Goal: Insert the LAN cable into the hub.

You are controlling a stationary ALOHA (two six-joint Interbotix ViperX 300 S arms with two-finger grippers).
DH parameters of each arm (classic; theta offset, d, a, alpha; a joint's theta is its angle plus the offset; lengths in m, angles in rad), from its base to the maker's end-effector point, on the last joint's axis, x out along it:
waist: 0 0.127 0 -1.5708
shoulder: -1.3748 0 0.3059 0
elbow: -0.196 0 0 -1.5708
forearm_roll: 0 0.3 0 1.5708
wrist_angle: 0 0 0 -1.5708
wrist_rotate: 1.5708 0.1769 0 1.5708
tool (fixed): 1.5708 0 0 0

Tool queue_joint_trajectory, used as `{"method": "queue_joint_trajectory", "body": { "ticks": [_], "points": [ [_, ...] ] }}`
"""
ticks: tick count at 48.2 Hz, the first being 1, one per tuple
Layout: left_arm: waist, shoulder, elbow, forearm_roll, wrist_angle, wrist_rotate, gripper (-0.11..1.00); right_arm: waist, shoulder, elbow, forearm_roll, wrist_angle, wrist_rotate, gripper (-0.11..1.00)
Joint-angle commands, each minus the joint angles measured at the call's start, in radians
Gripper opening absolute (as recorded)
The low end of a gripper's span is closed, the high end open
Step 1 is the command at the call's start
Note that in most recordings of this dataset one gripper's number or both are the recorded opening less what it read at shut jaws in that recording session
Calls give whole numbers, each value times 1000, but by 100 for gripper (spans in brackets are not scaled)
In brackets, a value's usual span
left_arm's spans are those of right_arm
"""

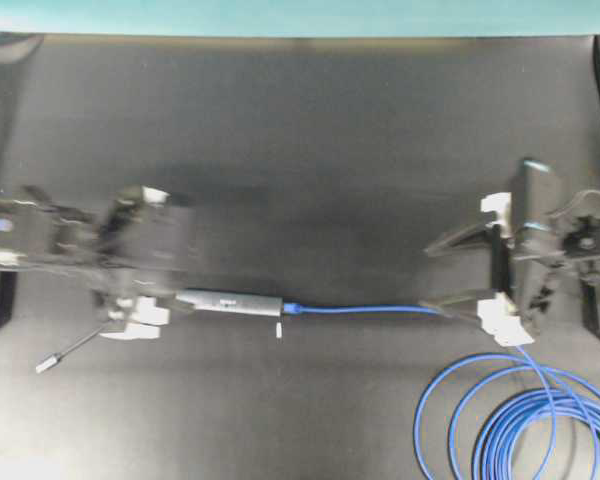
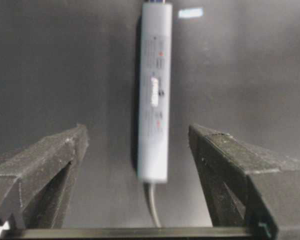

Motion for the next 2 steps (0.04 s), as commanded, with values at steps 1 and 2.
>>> {"method": "queue_joint_trajectory", "body": {
  "ticks": [1, 2],
  "points": [
    [-2, -71, 29, 3, -14, 2, 79, 9, -28, 3, -2, -5, 3, 86],
    [-2, -81, 40, 3, -15, 2, 79, 9, -32, 5, -2, -5, 3, 86]
  ]
}}
